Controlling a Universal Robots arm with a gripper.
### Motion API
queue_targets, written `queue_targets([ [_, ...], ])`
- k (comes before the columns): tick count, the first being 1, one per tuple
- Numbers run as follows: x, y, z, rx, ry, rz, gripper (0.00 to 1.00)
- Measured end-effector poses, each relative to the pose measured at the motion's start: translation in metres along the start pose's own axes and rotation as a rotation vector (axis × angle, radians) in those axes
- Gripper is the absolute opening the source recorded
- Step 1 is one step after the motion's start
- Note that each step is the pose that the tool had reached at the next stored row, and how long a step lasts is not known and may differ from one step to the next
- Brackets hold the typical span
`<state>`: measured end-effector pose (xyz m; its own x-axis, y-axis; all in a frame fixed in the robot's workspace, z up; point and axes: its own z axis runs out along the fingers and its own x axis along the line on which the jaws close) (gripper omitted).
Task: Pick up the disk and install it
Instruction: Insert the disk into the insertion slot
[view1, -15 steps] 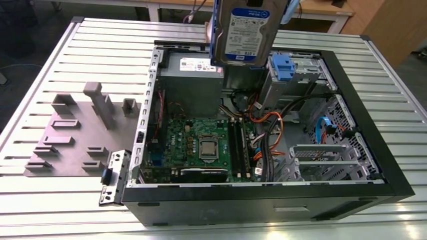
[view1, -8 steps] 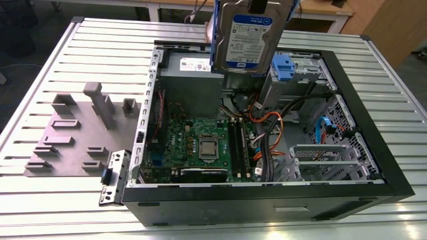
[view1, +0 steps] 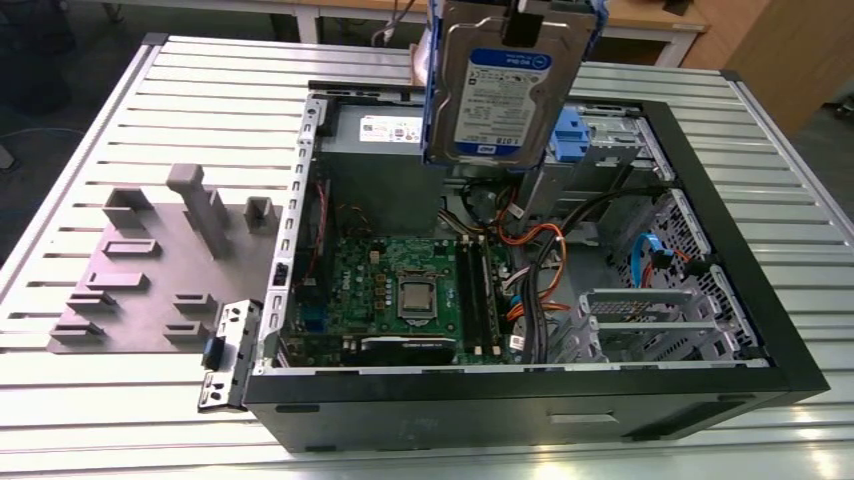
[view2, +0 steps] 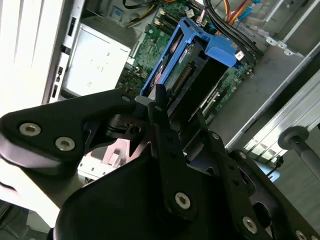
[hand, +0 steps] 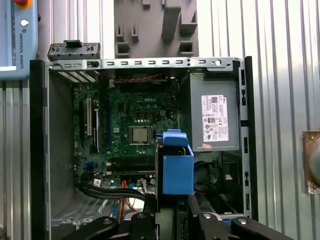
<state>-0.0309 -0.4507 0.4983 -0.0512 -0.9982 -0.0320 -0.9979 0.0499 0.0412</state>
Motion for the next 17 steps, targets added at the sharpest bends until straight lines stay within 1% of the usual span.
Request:
queue_targets([
  [17,0.0518,-0.0026,-0.0017,0.0003,0.0052,0.0,0.35],
])
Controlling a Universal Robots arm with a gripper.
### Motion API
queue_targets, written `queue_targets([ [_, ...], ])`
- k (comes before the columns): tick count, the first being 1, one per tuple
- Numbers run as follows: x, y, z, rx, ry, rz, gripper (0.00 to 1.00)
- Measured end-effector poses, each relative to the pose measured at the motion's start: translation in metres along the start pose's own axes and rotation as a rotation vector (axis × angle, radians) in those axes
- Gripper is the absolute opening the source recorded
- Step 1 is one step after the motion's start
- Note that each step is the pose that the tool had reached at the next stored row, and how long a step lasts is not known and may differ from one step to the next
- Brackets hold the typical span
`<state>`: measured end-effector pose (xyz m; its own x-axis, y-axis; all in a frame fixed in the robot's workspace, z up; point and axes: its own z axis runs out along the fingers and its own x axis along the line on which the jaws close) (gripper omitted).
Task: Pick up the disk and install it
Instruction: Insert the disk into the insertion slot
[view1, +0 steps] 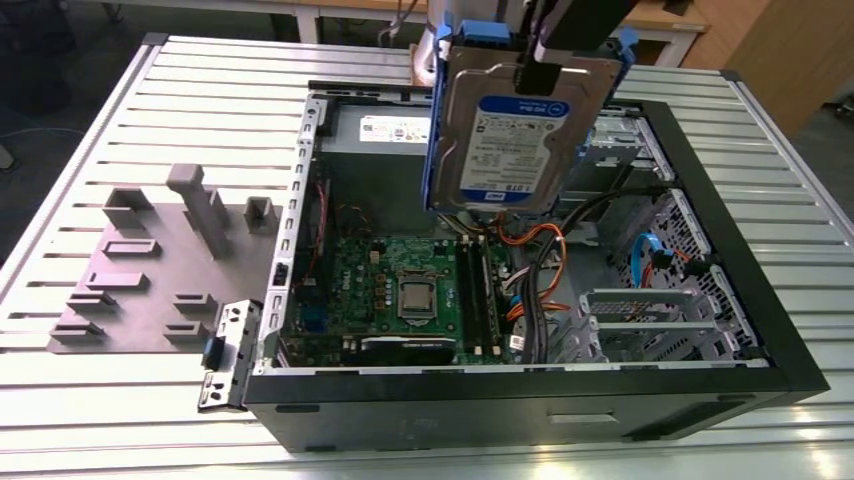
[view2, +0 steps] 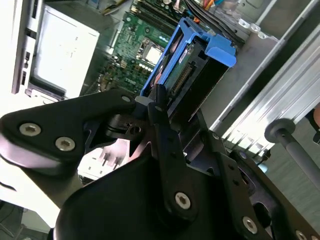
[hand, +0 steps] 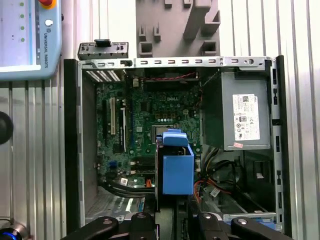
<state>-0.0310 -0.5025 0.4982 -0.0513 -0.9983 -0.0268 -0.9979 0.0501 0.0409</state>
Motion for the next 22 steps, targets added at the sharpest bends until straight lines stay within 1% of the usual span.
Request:
queue_targets([
  [17,0.0497,-0.0025,-0.0013,0.0002,0.0043,0.0,0.35],
  [19,0.054,-0.0027,-0.0014,0.0003,0.005,0.0,0.35],
  [22,0.0572,-0.0029,-0.0015,0.0003,0.006,0.001,0.35],
])
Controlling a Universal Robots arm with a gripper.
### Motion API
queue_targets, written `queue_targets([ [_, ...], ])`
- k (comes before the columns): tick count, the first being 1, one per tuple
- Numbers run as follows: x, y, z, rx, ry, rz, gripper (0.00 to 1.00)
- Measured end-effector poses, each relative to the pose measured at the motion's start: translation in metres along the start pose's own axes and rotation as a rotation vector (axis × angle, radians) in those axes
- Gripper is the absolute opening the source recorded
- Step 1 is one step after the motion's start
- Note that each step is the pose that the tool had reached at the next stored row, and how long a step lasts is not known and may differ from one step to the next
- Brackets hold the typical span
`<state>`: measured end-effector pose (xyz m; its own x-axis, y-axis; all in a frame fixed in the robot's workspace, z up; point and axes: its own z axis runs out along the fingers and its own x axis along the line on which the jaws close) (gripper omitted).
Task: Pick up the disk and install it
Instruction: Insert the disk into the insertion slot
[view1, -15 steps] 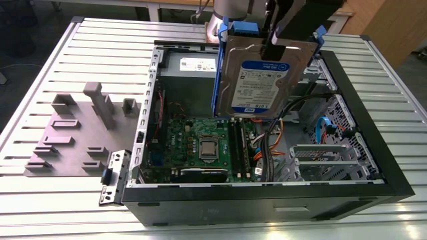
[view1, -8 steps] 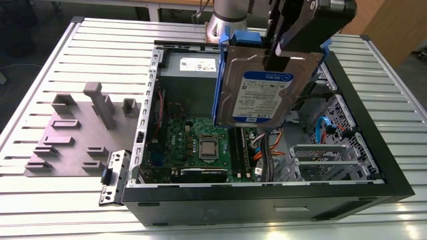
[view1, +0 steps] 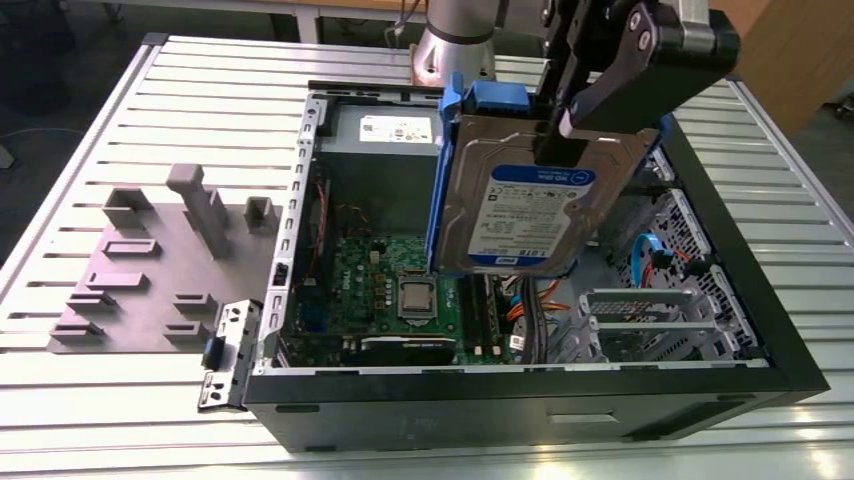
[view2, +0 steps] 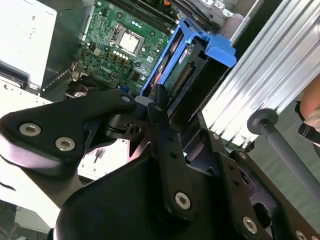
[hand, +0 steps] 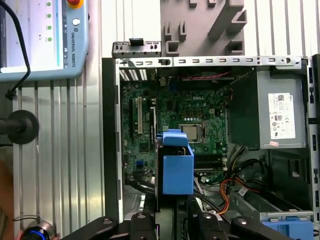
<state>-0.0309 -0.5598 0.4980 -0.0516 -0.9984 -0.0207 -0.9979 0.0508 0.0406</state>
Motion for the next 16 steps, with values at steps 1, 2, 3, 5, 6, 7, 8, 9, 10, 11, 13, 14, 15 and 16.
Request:
queue_targets([
  [1,0.0019,-0.0001,-0.0001,0.0,0.0003,0.0,0.35],
  [2,0.0042,-0.0002,-0.0001,0.0,0.0005,0.0,0.35],
  [3,0.0062,-0.0003,-0.0001,0.0,0.0006,0.0,0.35],
  [5,0.0074,-0.0003,-0.0001,0.0001,0.0009,0.001,0.35],
  [6,0.0074,-0.0003,-0.0001,0.0001,0.001,0.001,0.35],
  [7,0.0075,-0.0004,-0.0001,0.0001,0.001,0.0,0.35],
  [8,0.0075,-0.0004,-0.0002,0.0001,0.0012,0.0,0.35],
  [9,0.0076,-0.0004,-0.0002,0.0,0.0012,0.0,0.35],
  [10,0.0076,-0.0004,-0.0001,0.0001,0.0011,0.0,0.35],
  [11,0.0077,-0.0004,-0.0001,0.0001,0.0011,0.001,0.35],
  [13,0.0076,-0.0022,0.0,0.0001,0.001,0.0,0.35],
  [14,0.0076,-0.0036,0.0001,0.0001,0.0009,0.0,0.35],
  [15,0.0074,-0.0056,0.0,0.0,0.001,0.0,0.35],
  [16,0.0073,-0.0079,0.0,0.0,0.0011,0.0,0.35],
])
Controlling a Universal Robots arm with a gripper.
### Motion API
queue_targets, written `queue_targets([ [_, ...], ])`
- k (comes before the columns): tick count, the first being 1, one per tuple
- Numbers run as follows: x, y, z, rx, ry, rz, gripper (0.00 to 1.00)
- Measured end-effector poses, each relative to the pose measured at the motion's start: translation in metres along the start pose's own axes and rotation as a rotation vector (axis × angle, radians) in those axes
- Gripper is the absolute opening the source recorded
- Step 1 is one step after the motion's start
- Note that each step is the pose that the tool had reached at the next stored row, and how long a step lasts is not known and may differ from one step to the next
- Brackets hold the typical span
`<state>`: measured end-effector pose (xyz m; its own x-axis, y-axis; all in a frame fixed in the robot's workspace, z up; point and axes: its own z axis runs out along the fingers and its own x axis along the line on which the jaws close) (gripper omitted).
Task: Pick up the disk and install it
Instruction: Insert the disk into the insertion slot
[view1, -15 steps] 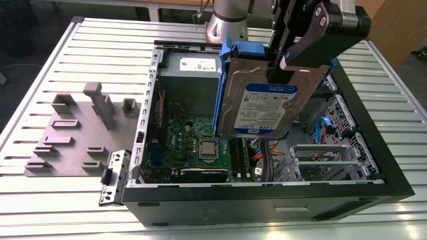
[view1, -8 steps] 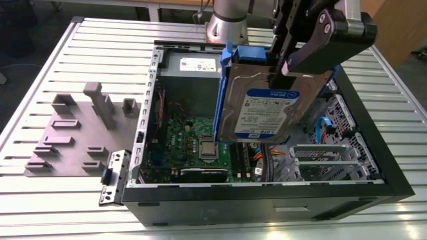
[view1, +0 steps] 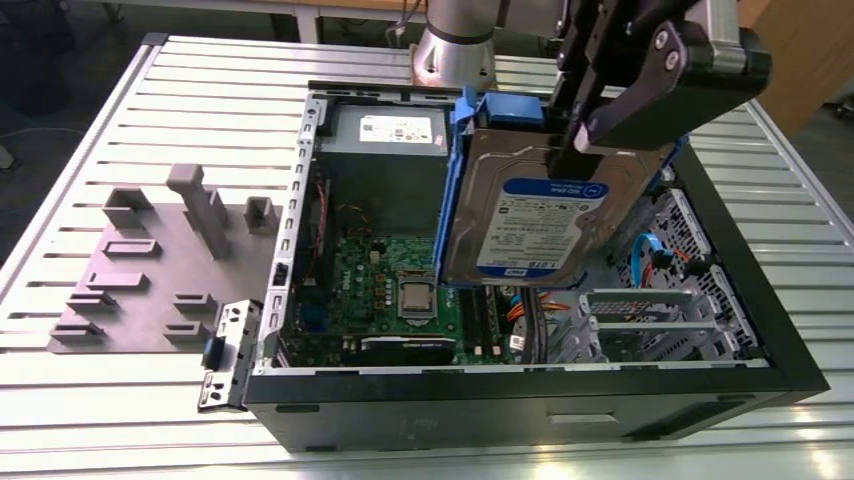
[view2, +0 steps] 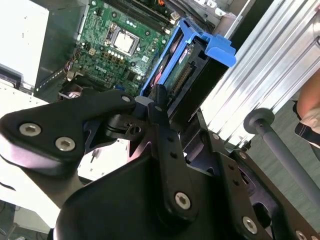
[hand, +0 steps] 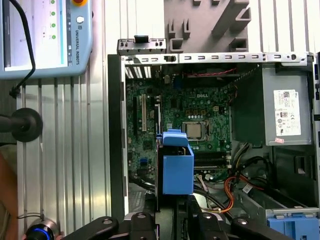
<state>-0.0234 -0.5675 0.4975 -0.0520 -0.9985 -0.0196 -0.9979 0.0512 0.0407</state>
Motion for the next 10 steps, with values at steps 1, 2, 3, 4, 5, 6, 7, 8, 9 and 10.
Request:
queue_targets([
  [1,-0.0001,-0.0026,0.0001,-0.0001,-0.0001,0.0,0.35],
  [2,-0.0003,-0.0054,0.0001,-0.0003,-0.0001,0.0,0.35],
  [3,-0.0004,-0.0083,0.0001,-0.0004,0.0,0.0,0.35],
  [4,-0.0006,-0.0115,0.0002,-0.0005,0.0,0.0,0.35],
  [5,-0.0007,-0.0144,0.0003,-0.0005,-0.0001,0.0,0.35],
  [6,-0.0009,-0.0174,0.0004,-0.0006,-0.0001,0.0,0.35],
  [7,-0.001,-0.0204,0.0005,-0.0006,-0.0001,0.0,0.35],
  [8,-0.0012,-0.0232,0.0007,-0.0006,0.0,0.0,0.35],
  [9,-0.0013,-0.0254,0.0011,-0.0006,0.0,0.0,0.35],
  [10,-0.0014,-0.0273,0.0017,-0.0006,-0.0001,0.0,0.35],
])
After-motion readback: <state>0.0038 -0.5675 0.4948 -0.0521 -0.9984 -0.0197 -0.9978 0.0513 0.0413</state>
